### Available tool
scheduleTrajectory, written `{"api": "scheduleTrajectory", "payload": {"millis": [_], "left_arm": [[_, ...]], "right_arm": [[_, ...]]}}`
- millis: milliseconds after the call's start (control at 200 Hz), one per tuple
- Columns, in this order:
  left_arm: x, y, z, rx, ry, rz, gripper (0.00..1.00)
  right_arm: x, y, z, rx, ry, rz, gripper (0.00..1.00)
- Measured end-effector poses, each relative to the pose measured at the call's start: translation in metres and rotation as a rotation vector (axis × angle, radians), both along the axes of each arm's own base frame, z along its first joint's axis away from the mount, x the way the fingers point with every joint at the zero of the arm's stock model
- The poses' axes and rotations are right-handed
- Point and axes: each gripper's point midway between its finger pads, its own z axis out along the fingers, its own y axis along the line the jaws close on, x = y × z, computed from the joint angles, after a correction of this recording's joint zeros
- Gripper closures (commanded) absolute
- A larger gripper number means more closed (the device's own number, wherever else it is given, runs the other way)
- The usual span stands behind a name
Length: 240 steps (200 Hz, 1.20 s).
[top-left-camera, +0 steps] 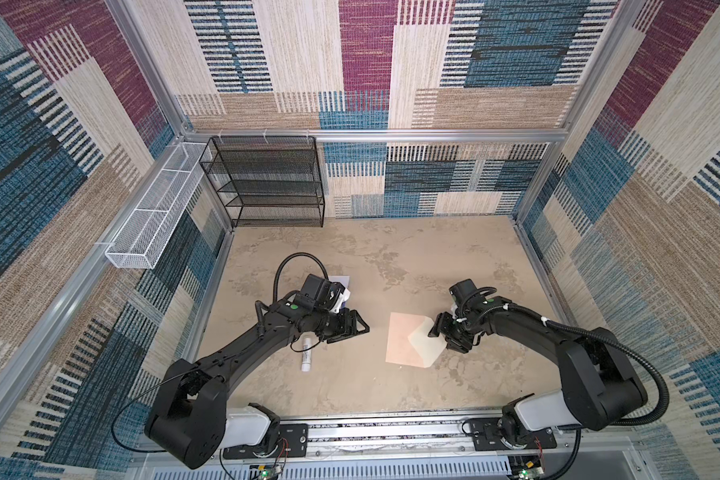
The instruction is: Place the letter into the envelope and seal it
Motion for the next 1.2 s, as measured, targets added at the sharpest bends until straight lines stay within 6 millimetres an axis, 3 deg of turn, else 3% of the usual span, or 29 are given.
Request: {"api": "scheduleTrajectory", "payload": {"millis": [331,937,1202], "left_arm": [[-0.005,0.022,0.003,0.043,-0.031,0.047,0.33],[-0.013,0.068,0.013,0.063,-0.059,0.152,0.32],[-0.011,0.082,0.013,0.079,-0.06,0.188,0.3]], "right_arm": [[-0.001,0.032,-0.001,-0.002,0.019,0.057,0.31],[0.027,0.083,0.0,0.013,0.02,0.135,0.31],[0.036,0.09,0.006,0.001,-0.002,0.142,0.27]]}}
